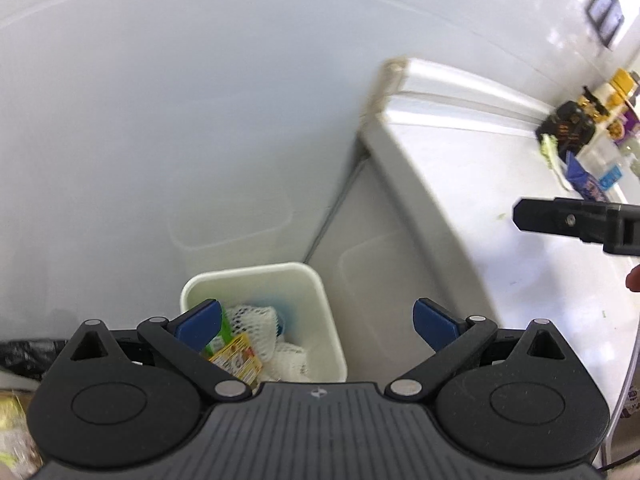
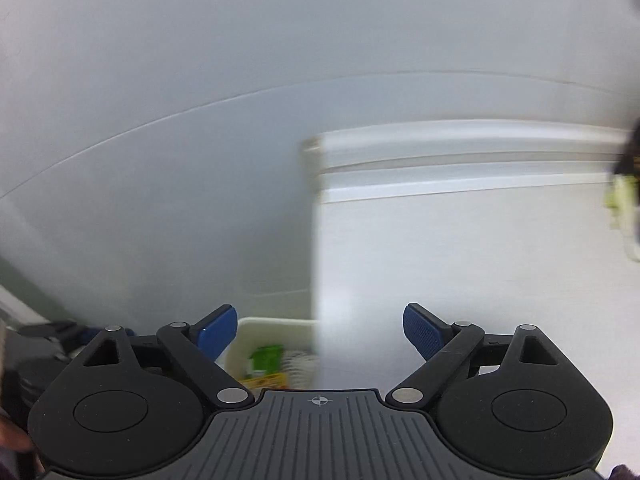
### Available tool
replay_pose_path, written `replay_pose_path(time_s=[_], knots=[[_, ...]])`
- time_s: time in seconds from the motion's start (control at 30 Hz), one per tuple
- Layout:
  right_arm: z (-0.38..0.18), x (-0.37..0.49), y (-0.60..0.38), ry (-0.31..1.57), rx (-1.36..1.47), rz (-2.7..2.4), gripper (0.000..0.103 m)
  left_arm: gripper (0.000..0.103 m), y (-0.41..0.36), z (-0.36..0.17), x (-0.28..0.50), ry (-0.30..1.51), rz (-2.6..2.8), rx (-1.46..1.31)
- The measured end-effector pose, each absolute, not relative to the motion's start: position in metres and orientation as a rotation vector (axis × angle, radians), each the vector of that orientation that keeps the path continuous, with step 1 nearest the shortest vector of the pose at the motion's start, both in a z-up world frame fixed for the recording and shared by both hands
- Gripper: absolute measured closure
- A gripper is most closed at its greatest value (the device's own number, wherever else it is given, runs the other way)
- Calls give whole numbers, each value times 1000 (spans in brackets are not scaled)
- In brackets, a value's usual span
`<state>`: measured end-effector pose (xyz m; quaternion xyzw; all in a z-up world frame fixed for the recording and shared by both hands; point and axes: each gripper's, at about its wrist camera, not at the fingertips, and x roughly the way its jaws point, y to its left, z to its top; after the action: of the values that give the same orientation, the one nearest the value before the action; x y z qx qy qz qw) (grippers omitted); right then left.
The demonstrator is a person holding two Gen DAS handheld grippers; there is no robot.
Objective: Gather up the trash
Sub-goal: 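Move both open tools back toward the cabbage leaf and blue wrapper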
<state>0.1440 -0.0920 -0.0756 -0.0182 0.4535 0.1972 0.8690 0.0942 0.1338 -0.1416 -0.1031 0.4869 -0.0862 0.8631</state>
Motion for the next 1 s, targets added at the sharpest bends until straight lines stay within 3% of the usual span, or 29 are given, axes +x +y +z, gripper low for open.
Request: replay_pose_path(time_s=[0.4,1.0], knots=[[-62,160,-244,895,-104,194,10,1,18,-109,138,967,-327,-72],[-87,230,-387,814,-391,37,10,1,-150,-129,207,937,-445,91]])
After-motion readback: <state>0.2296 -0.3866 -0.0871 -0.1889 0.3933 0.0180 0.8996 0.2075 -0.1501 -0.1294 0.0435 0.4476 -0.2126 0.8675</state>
